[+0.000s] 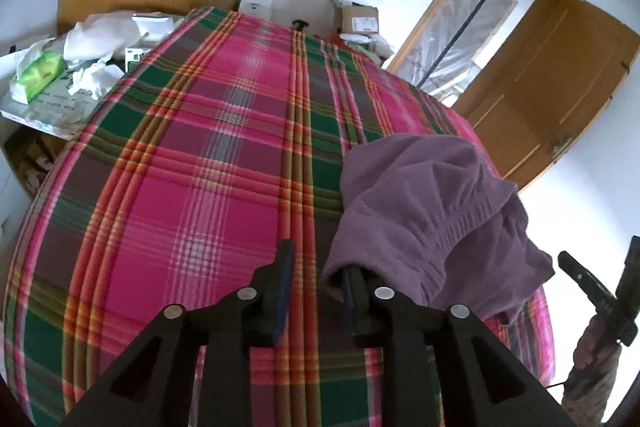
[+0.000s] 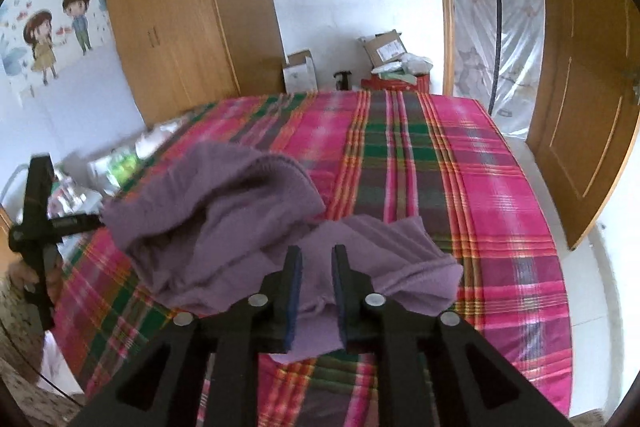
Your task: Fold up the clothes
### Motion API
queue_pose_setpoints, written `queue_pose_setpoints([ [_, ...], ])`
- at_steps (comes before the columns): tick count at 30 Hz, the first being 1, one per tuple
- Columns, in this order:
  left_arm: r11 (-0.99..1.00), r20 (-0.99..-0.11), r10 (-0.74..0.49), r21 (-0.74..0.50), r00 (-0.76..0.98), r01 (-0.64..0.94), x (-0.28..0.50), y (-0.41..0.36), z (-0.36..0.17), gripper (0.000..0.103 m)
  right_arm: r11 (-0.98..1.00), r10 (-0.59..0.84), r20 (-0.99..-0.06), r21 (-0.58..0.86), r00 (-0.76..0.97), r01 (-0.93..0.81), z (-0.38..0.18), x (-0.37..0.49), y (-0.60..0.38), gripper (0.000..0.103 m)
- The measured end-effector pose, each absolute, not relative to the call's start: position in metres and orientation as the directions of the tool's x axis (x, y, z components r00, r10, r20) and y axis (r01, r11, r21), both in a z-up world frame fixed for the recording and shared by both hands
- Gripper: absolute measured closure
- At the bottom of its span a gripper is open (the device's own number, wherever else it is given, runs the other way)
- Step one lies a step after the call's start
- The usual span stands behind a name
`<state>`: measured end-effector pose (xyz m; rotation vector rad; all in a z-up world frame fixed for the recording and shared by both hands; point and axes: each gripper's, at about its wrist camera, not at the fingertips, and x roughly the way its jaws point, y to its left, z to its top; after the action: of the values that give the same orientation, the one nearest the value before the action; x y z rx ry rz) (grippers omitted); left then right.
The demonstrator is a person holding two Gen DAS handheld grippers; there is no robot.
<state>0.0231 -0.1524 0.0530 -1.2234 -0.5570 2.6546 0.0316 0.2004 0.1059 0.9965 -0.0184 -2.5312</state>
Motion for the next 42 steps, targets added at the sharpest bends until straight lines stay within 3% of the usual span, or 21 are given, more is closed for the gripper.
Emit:
queue_pose_setpoints([
  [4, -0.945, -0.687, 0.267, -0.324, -0.676, -0.045, 0.032, -0.145, 0.069, 0.073, -0.911, -0.394, -0.64, 0.18, -0.66, 0.37, 0.109, 0.027, 0.197, 0.07],
  [5, -0.953, -0.688, 0.254, -0.3, -0.68, -0.053, 0.032, -0.141, 0.073, 0.066, -0.911, -0.393, -0.641, 0.176, -0.659, 0.372, 0.109, 0.025, 0.196, 0.07],
  [8, -0.971, -0.689, 0.216, -0.226, -0.692, -0.078, 0.033, -0.129, 0.085, 0.064, -0.913, -0.392, -0.651, 0.187, -0.65, 0.363, 0.107, 0.015, 0.192, 0.067],
  [13, -0.968, -0.662, 0.219, -0.238, -0.717, -0.075, 0.036, -0.136, 0.097, 0.062, -0.915, -0.398, -0.662, 0.233, -0.635, 0.33, 0.1, -0.002, 0.192, 0.065],
  [16, -0.975, -0.69, 0.18, -0.222, -0.701, -0.031, 0.038, -0.142, 0.092, 0.062, -0.916, -0.395, -0.678, 0.241, -0.62, 0.319, 0.096, -0.011, 0.191, 0.065],
  [26, -0.933, -0.761, 0.267, -0.359, -0.592, 0.04, 0.053, -0.18, 0.049, 0.059, -0.911, -0.401, -0.692, 0.236, -0.6, 0.337, 0.089, -0.018, 0.184, 0.065],
  [31, -0.847, -0.667, 0.435, -0.531, -0.604, -0.023, 0.066, -0.197, 0.047, 0.059, -0.914, -0.399, -0.695, 0.245, -0.598, 0.324, 0.084, -0.017, 0.186, 0.065],
  [32, -0.819, -0.645, 0.479, -0.573, -0.596, -0.037, 0.065, -0.201, 0.045, 0.054, -0.914, -0.398, -0.696, 0.246, -0.597, 0.322, 0.084, -0.017, 0.185, 0.065],
  [35, -0.803, -0.643, 0.504, -0.595, -0.577, -0.039, 0.069, -0.205, 0.041, 0.051, -0.914, -0.398, -0.697, 0.246, -0.597, 0.322, 0.082, -0.015, 0.184, 0.065],
  [42, -0.854, -0.691, 0.459, -0.516, -0.559, -0.063, 0.079, -0.193, 0.042, 0.051, -0.913, -0.399, -0.694, 0.238, -0.599, 0.331, 0.083, -0.011, 0.182, 0.065],
])
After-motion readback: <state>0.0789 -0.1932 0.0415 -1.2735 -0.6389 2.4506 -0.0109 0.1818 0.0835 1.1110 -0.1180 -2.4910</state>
